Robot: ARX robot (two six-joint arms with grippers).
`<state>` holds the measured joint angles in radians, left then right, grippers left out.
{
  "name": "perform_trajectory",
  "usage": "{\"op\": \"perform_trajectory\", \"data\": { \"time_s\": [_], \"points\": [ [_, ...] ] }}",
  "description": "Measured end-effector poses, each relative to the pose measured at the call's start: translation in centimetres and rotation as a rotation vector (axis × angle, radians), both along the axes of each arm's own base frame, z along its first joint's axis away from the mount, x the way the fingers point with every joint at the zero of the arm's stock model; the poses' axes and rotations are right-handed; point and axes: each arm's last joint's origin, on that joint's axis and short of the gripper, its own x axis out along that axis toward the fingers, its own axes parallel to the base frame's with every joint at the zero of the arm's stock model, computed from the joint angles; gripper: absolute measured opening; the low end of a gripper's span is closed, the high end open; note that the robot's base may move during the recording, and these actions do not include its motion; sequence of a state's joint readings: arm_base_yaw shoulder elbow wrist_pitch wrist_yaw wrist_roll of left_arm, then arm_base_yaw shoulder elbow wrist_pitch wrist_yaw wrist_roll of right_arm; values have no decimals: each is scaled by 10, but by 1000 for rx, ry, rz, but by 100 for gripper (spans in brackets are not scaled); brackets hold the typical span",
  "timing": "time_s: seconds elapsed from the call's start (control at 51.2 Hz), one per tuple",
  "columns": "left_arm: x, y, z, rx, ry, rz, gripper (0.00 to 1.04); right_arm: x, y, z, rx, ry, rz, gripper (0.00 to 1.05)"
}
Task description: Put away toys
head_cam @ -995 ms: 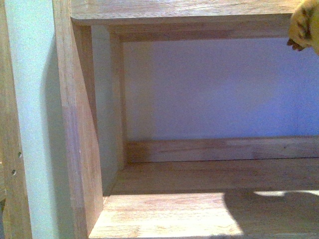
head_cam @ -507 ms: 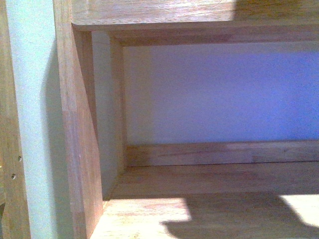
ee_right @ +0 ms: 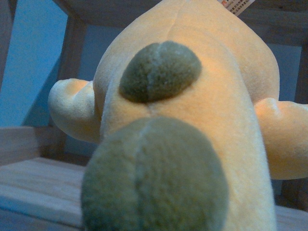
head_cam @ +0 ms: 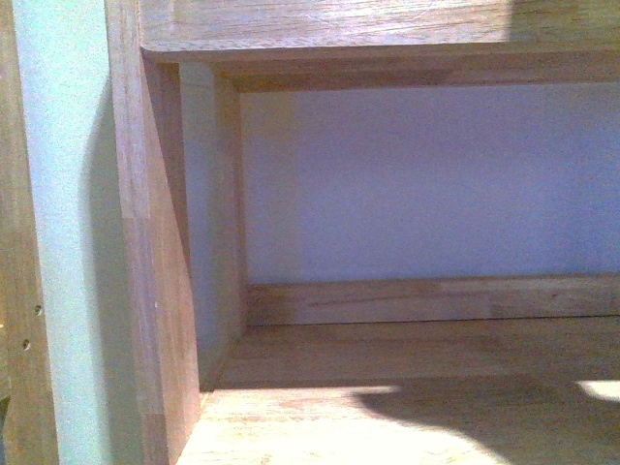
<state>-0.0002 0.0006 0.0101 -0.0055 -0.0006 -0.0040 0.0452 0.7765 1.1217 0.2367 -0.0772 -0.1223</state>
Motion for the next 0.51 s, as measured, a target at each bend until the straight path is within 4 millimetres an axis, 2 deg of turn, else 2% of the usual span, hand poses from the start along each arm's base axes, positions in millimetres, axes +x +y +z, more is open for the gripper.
{"op": "perform_trajectory", "data": {
  "time_s": [0.156,0.332,0.429,0.507],
  "points": [
    [0,0,0,0,0,0,98,27,-5,20,60,19,5,10],
    [0,0,0,0,0,0,98,69,-7,35,177,86,45,10],
    [0,0,0,0,0,0,98,91,-2,40,220,130,87,10],
    [0,0,0,0,0,0,98,116,9,45,270,193,155,10]
  ]
}}
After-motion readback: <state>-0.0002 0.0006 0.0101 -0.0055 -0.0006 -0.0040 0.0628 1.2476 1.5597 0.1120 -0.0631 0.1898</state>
